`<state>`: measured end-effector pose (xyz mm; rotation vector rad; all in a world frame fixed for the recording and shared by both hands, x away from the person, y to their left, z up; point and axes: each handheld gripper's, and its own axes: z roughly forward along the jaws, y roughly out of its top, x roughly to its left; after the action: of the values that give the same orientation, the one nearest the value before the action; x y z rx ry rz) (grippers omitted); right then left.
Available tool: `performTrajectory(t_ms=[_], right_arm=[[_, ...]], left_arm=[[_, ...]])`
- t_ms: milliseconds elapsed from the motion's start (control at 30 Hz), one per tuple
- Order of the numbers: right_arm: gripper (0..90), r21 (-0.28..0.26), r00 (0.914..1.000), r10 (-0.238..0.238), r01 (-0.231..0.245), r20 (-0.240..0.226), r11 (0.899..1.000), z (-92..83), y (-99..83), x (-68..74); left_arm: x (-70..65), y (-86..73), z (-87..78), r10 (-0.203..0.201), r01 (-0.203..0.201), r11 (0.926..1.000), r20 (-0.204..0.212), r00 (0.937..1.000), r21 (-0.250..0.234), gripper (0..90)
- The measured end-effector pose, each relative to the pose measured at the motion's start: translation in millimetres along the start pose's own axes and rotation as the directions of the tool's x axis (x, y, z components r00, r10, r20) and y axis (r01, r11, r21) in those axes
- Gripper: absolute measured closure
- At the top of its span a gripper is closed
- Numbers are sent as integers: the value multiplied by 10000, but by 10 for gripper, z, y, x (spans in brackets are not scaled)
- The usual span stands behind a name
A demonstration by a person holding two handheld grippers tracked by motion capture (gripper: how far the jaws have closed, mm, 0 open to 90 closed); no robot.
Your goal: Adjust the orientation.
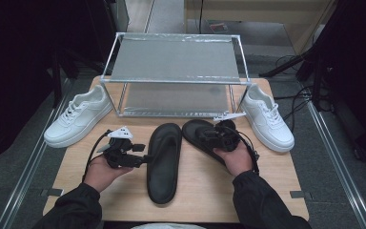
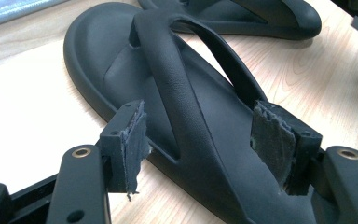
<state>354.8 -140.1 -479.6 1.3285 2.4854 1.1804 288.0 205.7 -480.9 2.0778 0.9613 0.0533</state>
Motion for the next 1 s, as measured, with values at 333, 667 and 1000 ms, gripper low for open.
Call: performTrajectory(t_ms=[333,667,1000], right_arm=[[624,-152,9998,-15,18,178,9999,-204,-135,-121],[689,-152,9973,398,-389,619,9991,-318,-258,-248],[900,527,9965,605,-636,580,9966,-198,-290,-220]], left_arm=[[33,76,68,137,-137,9999,156,9998,2,359],[45,173,154,287,-287,9996,219,9993,18,358],[46,206,177,321,-321,9995,147,9994,-19,359]])
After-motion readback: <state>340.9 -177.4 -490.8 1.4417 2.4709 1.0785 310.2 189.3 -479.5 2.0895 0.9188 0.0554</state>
